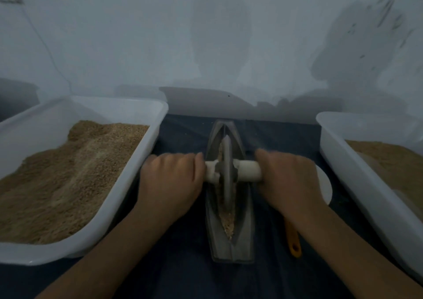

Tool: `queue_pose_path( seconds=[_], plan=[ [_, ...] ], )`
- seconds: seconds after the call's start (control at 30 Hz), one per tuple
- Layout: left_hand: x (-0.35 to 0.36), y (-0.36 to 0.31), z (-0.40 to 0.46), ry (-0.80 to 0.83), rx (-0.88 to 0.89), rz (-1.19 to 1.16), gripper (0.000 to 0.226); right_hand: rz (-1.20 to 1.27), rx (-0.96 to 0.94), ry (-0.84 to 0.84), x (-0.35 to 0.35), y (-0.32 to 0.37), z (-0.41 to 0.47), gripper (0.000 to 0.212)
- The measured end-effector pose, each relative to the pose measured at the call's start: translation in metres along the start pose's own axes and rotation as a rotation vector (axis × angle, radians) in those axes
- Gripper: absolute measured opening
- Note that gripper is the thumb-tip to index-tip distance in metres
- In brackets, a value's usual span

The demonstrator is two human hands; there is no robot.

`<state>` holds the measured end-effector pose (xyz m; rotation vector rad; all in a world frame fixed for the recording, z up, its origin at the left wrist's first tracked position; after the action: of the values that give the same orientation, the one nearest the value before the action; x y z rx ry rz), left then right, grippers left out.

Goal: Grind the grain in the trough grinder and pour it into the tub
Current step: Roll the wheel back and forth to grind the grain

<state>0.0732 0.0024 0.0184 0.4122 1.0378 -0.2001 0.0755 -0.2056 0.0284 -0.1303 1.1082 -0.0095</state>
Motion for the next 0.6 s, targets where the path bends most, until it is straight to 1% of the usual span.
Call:
queue_pose_path(
  seconds=[0.03, 0.1, 0.13, 0.17, 0.23, 0.33, 0.4, 0.47, 0.5, 0.6],
  plan=[
    [-0.007, 0.0, -0.013, -0.014, -0.018, -0.055, 0.036, 0.021, -0.017, -0.015, -0.005, -0.002, -0.014, 0.041],
    [-0.02, 0.003, -0.024, -0.08, -0.061, -0.138, 0.043, 0.034, -0.03, -0.024, -0.012, -0.006, -0.032, 0.042],
    [-0.023, 0.001, -0.021, -0.071, -0.053, -0.101, 0.043, 0.031, -0.025, -0.009, -0.013, -0.007, -0.034, 0.04],
    [-0.021, -0.003, -0.013, -0.04, -0.032, -0.04, 0.042, 0.014, -0.014, 0.011, -0.011, -0.008, -0.031, 0.038],
    [-0.009, -0.009, 0.008, -0.04, 0.011, 0.062, 0.033, -0.04, 0.024, 0.07, 0.001, -0.007, -0.016, 0.03],
    [0.021, 0.006, 0.051, 0.044, -0.076, 0.098, 0.022, -0.022, 0.102, 0.123, 0.016, -0.005, 0.03, 0.022],
    [0.032, 0.015, 0.072, 0.071, -0.154, 0.07, 0.015, -0.025, 0.116, 0.163, 0.021, -0.004, 0.063, 0.025],
    [0.034, 0.018, 0.081, 0.072, -0.194, 0.057, 0.015, -0.034, 0.119, 0.198, 0.023, -0.001, 0.08, 0.032],
    [0.03, 0.016, 0.079, 0.063, -0.209, 0.044, 0.015, -0.029, 0.121, 0.202, 0.022, 0.0, 0.079, 0.032],
    [0.013, 0.007, 0.047, 0.0, -0.211, -0.02, 0.024, -0.008, 0.101, 0.135, 0.012, 0.0, 0.045, 0.024]
  ],
)
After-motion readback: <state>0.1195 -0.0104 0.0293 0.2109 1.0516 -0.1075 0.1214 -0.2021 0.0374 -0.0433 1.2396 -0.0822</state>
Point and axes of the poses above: each hand's wrist, its own z-axis towards the middle knuckle, its own x-axis out of the palm, y = z × x, the point moved 5 cm from there along z, towards the middle knuckle, and after that the axes turned 6 degrees about x, right-handed, at the moved point
